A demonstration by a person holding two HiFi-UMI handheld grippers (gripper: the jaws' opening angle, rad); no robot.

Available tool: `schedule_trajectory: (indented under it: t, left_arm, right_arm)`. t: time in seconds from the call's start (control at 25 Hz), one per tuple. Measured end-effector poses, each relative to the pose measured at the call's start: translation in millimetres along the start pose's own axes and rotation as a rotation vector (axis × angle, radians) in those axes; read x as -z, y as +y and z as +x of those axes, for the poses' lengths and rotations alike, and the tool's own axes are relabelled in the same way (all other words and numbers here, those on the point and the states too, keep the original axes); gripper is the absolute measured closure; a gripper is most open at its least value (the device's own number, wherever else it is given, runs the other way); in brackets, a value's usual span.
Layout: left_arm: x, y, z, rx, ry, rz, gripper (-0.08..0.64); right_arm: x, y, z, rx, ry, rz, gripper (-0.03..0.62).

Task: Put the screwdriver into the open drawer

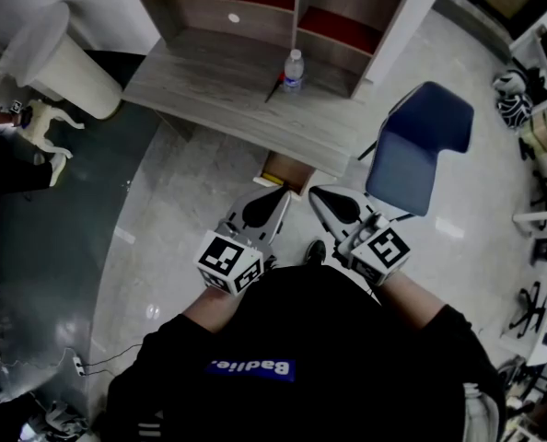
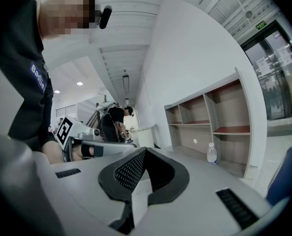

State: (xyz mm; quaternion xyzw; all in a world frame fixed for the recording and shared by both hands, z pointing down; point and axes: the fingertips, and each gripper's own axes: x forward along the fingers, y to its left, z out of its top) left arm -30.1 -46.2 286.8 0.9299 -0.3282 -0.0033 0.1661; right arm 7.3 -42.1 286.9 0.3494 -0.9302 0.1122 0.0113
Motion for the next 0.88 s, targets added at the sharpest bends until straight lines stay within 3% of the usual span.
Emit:
schedule_trajectory:
  t: [0.88]
  left_arm:
    - [-5.4,-2.0,2.9,0.011,-0.004,0.002,0.557]
  right_arm:
    - [-3.1,-4.1,-2.3,0.011,0.002,0.001,0.565]
